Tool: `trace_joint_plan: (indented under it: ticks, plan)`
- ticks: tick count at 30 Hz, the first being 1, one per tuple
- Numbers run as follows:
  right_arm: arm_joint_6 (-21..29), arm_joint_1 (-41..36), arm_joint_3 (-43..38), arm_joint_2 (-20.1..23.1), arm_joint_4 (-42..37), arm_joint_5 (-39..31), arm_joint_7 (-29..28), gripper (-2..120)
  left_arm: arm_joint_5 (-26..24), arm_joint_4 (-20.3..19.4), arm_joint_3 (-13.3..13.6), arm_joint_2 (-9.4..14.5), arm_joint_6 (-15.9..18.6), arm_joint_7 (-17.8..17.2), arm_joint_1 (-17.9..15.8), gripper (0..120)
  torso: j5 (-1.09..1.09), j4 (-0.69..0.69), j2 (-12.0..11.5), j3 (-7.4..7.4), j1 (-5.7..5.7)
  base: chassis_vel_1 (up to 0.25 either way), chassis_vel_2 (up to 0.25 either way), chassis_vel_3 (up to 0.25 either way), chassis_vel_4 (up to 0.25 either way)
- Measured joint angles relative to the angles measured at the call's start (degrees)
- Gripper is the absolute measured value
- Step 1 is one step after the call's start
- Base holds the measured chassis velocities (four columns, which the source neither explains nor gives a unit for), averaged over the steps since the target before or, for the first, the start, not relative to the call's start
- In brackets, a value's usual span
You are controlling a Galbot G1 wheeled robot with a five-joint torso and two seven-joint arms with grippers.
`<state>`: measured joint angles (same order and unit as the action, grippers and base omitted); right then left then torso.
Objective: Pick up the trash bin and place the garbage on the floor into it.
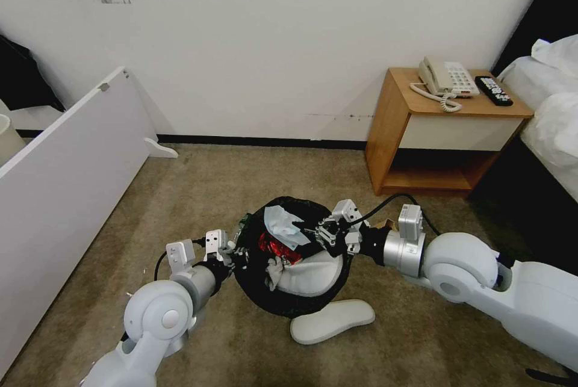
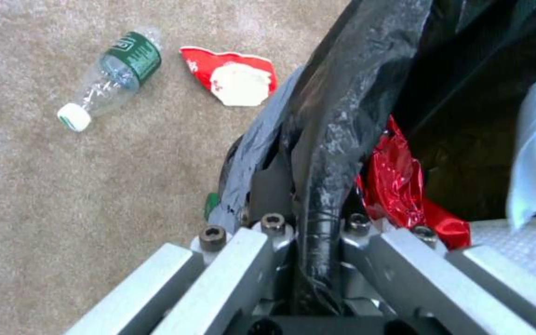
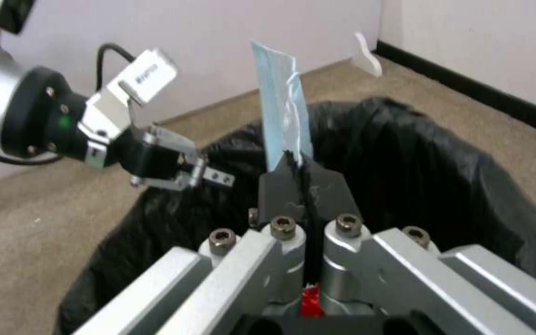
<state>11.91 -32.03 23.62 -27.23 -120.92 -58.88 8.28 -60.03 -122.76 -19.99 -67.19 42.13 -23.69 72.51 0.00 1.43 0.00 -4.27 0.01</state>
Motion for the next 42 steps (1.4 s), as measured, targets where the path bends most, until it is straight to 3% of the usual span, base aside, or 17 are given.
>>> trace_joint_plan:
  ticks: [7,12,23,31,33,38,41,42]
  plan:
    - [-0.3,-0.5,0.2,0.3,1.2,0.6,0.4,0,0.0,-0.2,-0.3,-0.2,0.0,0.0,0.4,1,0.00,0.00,0.0,0.00,0.00,0.000,0.000,0.000,0.000]
    - [-0.6,-1.2,0.2,0.6,1.9,1.0,0.4,12,-0.1,-1.1,-0.8,0.0,0.0,0.1,1.3,1,0.00,0.00,0.0,0.00,0.00,0.000,0.000,0.000,0.000]
    - [-0.7,-1.2,0.2,0.3,2.8,1.4,0.0,16,-0.5,-2.6,-1.6,0.4,0.0,0.1,3.5,1,0.00,0.00,0.0,0.00,0.00,0.000,0.000,0.000,0.000]
    - [-0.7,-1.0,0.5,-0.2,3.1,1.4,-1.1,44,-0.7,-3.3,-1.8,0.5,0.0,0.1,4.6,1,0.00,0.00,0.0,0.00,0.00,0.000,0.000,0.000,0.000]
    - [-0.7,-1.0,0.5,-0.2,3.0,1.4,-1.3,45,-0.7,-3.3,-1.8,0.5,0.0,0.1,4.7,1,0.00,0.00,0.0,0.00,0.00,0.000,0.000,0.000,0.000]
    - [-0.7,-1.1,-0.8,0.7,0.8,0.9,-2.6,72,-0.4,-2.3,-2.0,0.3,0.0,0.1,4.7,1,0.00,0.00,0.0,0.00,0.00,0.000,0.000,0.000,0.000]
    - [-0.7,-1.3,-1.4,1.2,0.1,0.6,-2.9,76,0.0,-1.8,-2.0,0.2,0.0,0.1,4.6,1,0.00,0.00,0.0,0.00,0.00,0.000,0.000,0.000,0.000]
    - [-0.7,-1.8,-2.8,2.2,-1.1,0.2,-3.2,84,0.7,-0.9,-2.1,0.1,0.0,0.1,4.5,1,0.00,0.00,0.0,0.00,0.00,0.000,0.000,0.000,0.000]
